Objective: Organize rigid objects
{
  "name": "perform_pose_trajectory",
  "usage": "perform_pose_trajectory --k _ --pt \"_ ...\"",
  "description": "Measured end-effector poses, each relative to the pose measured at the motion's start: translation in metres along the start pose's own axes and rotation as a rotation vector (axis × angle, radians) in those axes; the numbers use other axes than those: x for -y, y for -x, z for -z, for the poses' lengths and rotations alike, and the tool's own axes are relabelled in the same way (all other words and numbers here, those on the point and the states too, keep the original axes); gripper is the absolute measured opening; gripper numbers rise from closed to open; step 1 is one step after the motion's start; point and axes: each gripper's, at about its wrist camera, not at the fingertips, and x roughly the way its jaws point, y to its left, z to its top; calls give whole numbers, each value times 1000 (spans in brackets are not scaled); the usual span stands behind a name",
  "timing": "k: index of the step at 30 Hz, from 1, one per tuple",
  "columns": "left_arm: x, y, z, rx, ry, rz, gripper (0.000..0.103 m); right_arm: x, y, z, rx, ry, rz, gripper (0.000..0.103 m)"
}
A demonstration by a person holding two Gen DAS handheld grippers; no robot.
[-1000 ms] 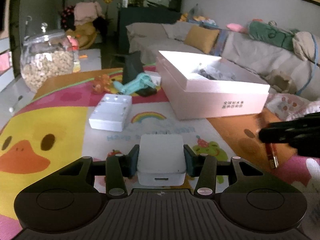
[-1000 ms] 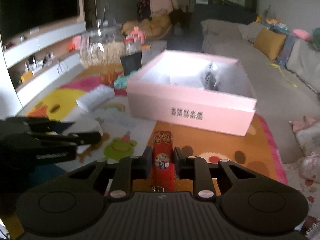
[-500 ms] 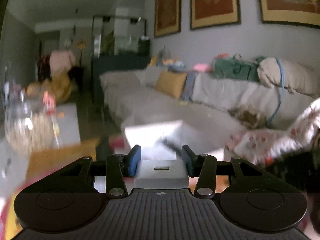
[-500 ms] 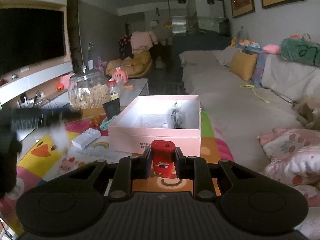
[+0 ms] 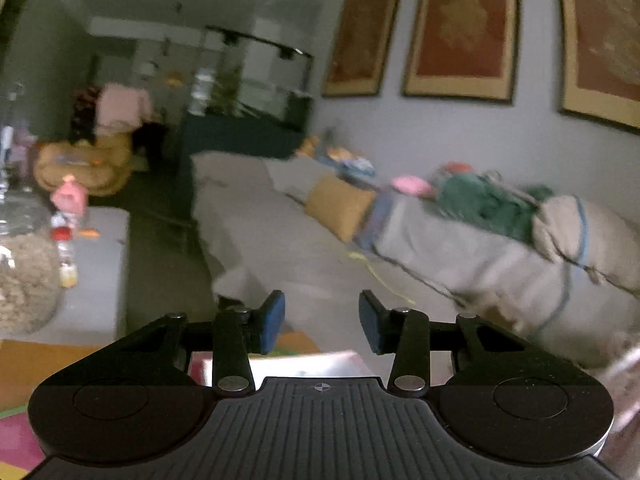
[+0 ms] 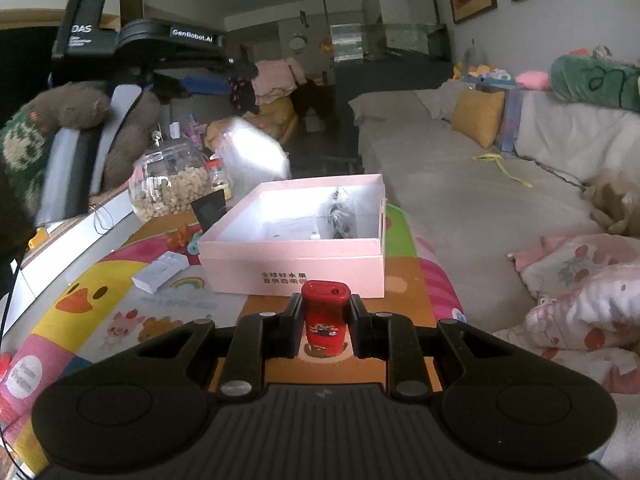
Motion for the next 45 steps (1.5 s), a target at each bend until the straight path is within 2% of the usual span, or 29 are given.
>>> perform_pose_trajectory --k 2,5,12,16,19,20,23,29,33,35,36,39,42,45 --pt "-7 3 7 0 10 -11 45 1 -2 2 -7 -2 0 22" --pt "-19 17 29 -51 16 -9 45 2 -6 4 -19 -9 -3 22" --pt "-29 76 114 -198 -85 -18 45 -1 -13 -11 -7 -17 -11 22" --pt "-31 97 155 -283 -156 -46 45 -6 -23 -53 59 -51 -68 22" --pt "-44 100 169 -337 -131 -80 45 -10 -41 -103 118 -90 -120 23" --pt "-49 102 171 -340 -121 -103 45 -11 -49 -119 123 -91 -117 28" --pt "-67 110 175 -321 -107 -179 45 -15 -68 -146 101 -92 -67 50" --pt "-95 109 164 -249 -55 -298 45 -24 -94 -136 -2 -58 -22 50" --pt "-111 94 149 -197 -10 -359 45 -39 -120 -127 -112 -64 -63 52" --pt "-120 86 146 -178 7 -363 45 -55 -134 -127 -146 -39 -97 62" --pt "-125 83 144 -168 25 -368 45 -63 -140 -127 -157 -22 -100 64" --pt "-142 76 142 -144 114 -359 45 -93 -166 -131 -201 36 -103 64" --pt "-159 76 146 -129 221 -298 45 -122 -195 -140 -248 69 -138 64" --pt "-168 77 148 -130 264 -284 45 -149 -226 -151 -281 119 -135 64"
